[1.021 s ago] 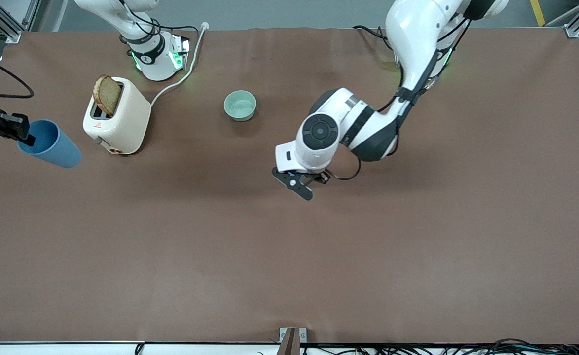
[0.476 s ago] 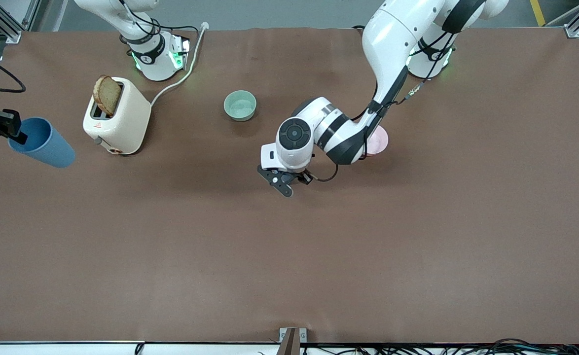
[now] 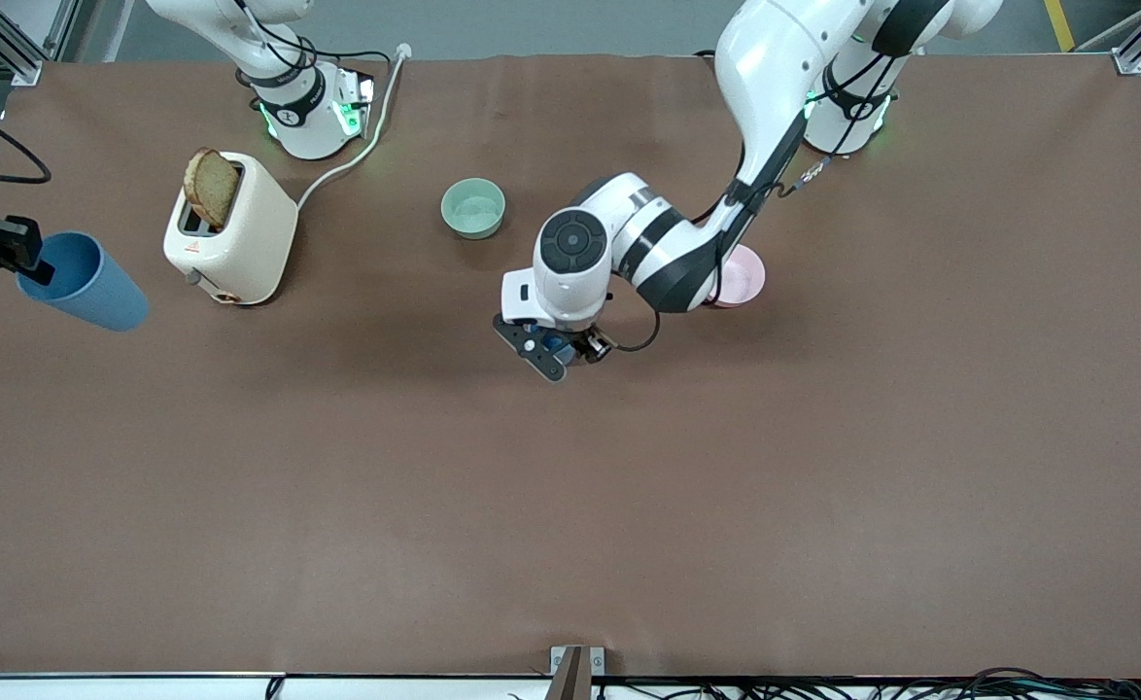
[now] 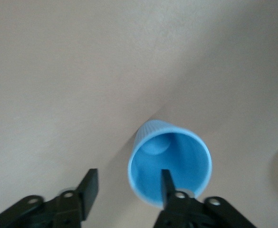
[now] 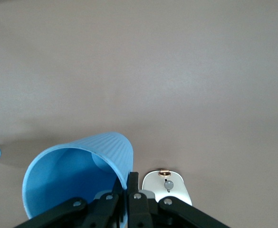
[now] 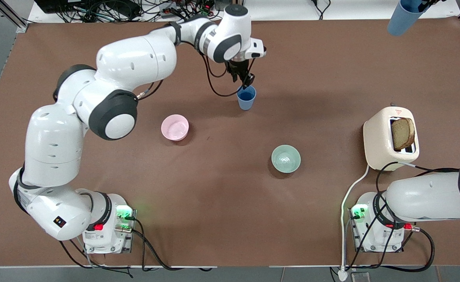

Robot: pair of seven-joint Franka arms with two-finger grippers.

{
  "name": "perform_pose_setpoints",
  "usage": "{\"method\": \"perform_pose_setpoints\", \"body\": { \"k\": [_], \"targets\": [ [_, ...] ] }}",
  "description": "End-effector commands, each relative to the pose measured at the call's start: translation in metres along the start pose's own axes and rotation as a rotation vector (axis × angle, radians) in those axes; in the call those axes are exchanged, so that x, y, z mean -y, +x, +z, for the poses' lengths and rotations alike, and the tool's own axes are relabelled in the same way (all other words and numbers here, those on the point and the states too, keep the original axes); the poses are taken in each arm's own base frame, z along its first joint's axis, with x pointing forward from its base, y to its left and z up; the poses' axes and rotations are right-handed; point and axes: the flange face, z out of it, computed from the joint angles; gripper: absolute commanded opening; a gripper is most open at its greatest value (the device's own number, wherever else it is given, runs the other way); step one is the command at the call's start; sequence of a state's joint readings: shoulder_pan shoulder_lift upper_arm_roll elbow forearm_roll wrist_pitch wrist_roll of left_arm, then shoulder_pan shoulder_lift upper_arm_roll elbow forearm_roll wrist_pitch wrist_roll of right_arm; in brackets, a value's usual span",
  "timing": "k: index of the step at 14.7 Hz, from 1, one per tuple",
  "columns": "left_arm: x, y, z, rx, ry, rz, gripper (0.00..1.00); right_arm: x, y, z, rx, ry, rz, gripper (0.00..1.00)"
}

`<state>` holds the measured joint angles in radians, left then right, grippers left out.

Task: Stack blue cups with both arms
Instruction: 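Carry the left gripper's cup to the table center and set it upright, then withdraw the left gripper while the right gripper carries its cup toward center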

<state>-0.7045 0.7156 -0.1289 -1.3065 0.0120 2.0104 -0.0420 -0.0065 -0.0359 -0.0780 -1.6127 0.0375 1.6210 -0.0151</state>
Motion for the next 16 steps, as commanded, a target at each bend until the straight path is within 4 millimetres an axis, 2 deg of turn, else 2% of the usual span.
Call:
{"method": "perform_pose_setpoints", "body": {
  "k": [1,3,5,6,8,9,11,13,15,16],
  "targets": [
    [0.042,-0.019,-0.079,0.002,0.022,-0.060,1.00,0.001,-0.001,-0.001,0.001,-0.004,0.013,0.02],
    [0.088,-0.036,-0.134,0.022,0.027,-0.129,1.00,0.003,-0.001,0.000,0.004,-0.004,0.010,0.02],
    [0.147,-0.056,-0.164,0.040,0.037,-0.218,1.00,0.013,-0.001,0.001,0.010,0.000,-0.006,0.02],
    [0.183,-0.070,-0.186,0.014,0.043,-0.274,1.00,0.023,-0.001,0.002,0.011,0.007,0.000,0.02],
    [0.238,-0.090,-0.202,-0.006,0.044,-0.360,1.00,0.058,-0.003,0.004,0.010,0.029,0.043,0.01],
    [0.266,-0.103,-0.211,-0.016,0.052,-0.406,1.00,0.082,-0.005,0.006,0.011,0.031,0.054,0.00],
    [0.315,-0.126,-0.214,-0.016,0.067,-0.488,1.00,0.128,-0.005,0.019,0.019,0.031,0.086,0.00],
    [0.353,-0.147,-0.219,-0.019,0.075,-0.551,1.00,0.184,-0.009,0.034,0.003,0.040,0.121,0.00],
    [0.382,-0.166,-0.224,-0.023,0.076,-0.600,1.00,0.242,-0.014,0.058,0.001,0.045,0.170,0.00],
    [0.385,-0.172,-0.236,-0.041,0.083,-0.609,1.00,0.269,-0.018,0.070,-0.005,0.049,0.196,0.00]
  ]
}}
